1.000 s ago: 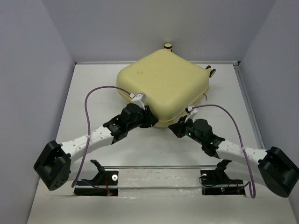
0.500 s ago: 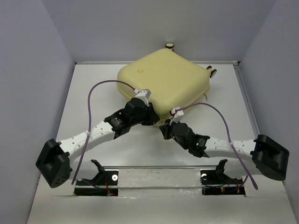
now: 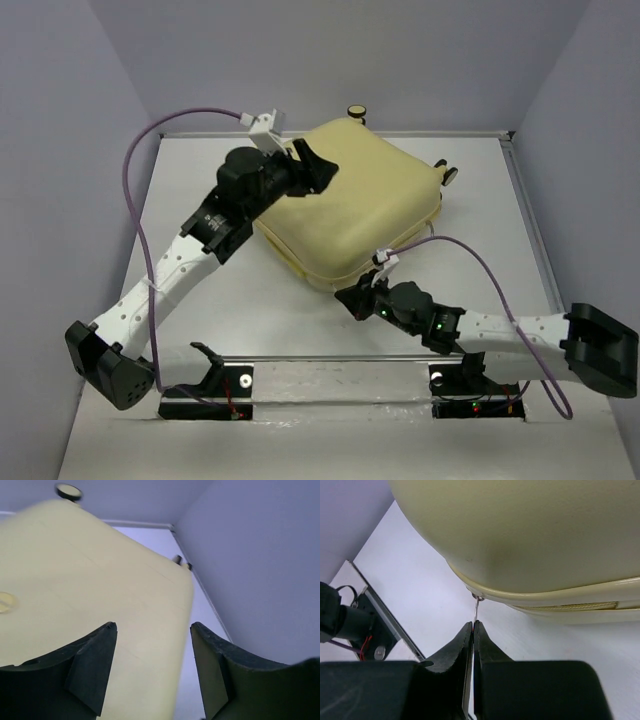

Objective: Pack the luggage

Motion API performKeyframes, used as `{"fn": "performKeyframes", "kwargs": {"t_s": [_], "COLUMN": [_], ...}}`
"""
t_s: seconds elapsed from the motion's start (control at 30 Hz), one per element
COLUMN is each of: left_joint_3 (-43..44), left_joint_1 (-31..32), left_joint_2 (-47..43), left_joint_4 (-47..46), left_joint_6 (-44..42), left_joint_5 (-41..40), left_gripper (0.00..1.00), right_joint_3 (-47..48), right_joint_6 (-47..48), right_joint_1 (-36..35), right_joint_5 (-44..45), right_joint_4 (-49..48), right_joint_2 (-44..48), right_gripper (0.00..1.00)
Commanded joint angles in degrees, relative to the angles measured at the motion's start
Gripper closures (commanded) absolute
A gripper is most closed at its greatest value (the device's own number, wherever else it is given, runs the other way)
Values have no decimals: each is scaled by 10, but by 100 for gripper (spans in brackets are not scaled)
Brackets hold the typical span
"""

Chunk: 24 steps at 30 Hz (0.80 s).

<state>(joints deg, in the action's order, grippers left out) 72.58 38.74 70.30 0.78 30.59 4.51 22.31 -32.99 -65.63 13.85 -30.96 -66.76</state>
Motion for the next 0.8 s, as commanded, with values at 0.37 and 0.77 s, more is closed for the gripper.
{"fn": "performKeyframes", "kwargs": {"t_s": [0.37,0.77], "left_joint_3": [149,91], "left_joint_1": [-327,-396], "left_joint_2": [163,274], "left_joint_4": [154,55], "left_joint_6": [-114,-30], "left_joint_5": [50,131], "left_gripper": [5,50], "right_joint_3": [124,148], "right_joint_6": [-57,-19], "right_joint_1": [31,323], "right_joint_5": [128,36], "right_joint_4": [469,422], "right_joint_2": [161,121], "right_gripper": [18,93]}}
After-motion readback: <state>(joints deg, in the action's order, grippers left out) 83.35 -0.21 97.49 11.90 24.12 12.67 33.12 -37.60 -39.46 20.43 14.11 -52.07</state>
